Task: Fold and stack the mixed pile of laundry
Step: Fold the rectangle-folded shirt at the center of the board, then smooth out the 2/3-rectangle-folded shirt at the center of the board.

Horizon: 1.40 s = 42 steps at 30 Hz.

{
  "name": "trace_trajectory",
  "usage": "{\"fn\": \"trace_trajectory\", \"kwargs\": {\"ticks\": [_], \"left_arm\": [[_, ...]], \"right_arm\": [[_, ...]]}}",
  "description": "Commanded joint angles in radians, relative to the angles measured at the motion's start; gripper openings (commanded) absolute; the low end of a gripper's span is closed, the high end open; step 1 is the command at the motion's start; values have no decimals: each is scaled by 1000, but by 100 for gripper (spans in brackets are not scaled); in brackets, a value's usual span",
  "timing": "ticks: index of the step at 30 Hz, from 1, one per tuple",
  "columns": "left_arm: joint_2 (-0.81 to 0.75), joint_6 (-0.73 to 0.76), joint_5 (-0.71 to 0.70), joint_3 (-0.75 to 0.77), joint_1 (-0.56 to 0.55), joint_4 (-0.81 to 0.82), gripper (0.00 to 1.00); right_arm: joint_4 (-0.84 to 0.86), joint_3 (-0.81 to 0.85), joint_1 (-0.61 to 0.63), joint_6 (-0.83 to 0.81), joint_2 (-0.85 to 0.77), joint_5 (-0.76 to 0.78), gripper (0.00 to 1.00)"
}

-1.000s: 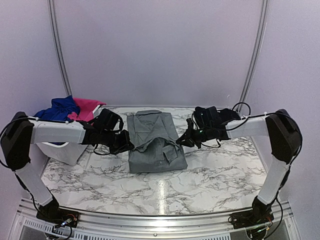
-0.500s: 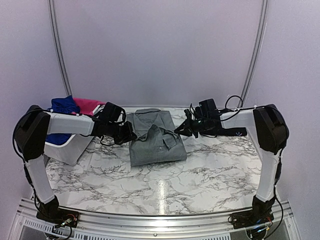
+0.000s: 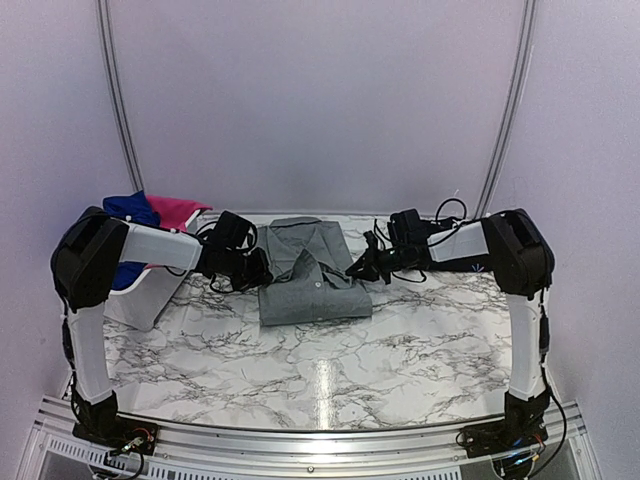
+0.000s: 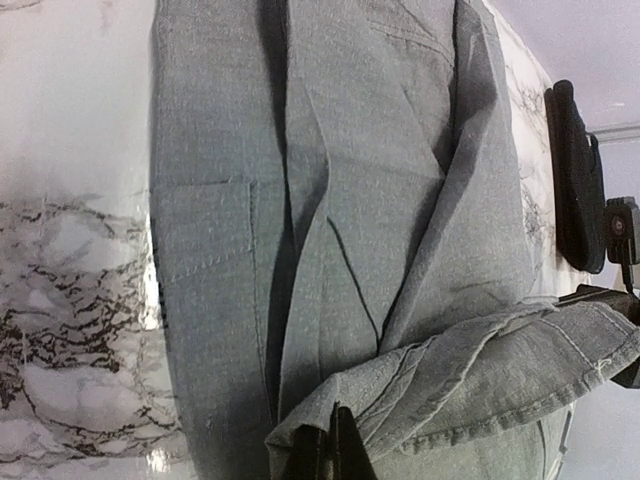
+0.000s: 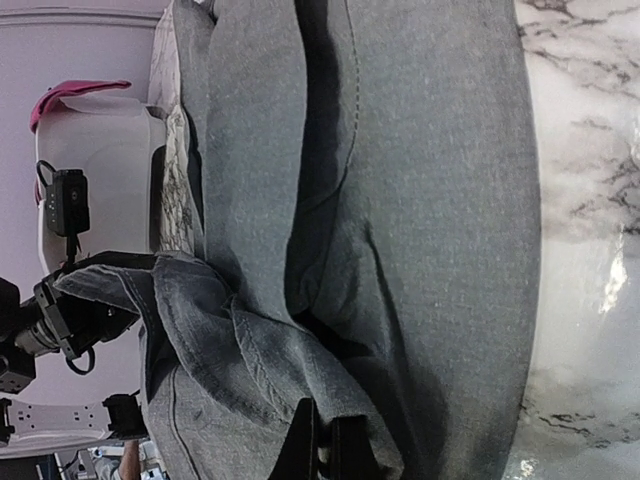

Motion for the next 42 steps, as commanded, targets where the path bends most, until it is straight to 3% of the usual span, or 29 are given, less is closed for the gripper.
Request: {"fn": "trace_trajectory", "kwargs": {"ticks": [1, 3, 9, 11, 14, 19, 24, 30, 37, 42], "left_arm": [[50, 11, -26, 64, 12, 25, 0], [70, 13, -27, 82, 12, 12, 0], [89, 15, -44, 91, 16, -11, 0], [91, 15, -54, 91, 18, -38, 0], [87, 8, -67, 83, 22, -47, 0], [98, 8, -55, 92, 26, -47, 0], [102, 11, -45, 98, 27, -48, 0], [106, 15, -41, 102, 27, -46, 0], [111, 27, -37, 117, 29, -47, 0], [118, 27, -28, 136, 35, -49, 12]], "right_arm": [[28, 66, -26, -7, 9, -9, 0], [28, 87, -42, 0, 10, -17, 3], [-43, 133, -79, -33, -75, -38, 44], [-82, 124, -79, -63, -111, -48, 48], [-99, 53, -74, -95, -170, -71, 44], [-157, -90, -35, -153, -238, -62, 20], [-202, -103, 33, -192, -213, -28, 2], [-210, -30, 69, -201, -109, 21, 1], [-230, 197, 72, -177, 35, 24, 5], [-232, 289, 72, -159, 102, 11, 8]]}}
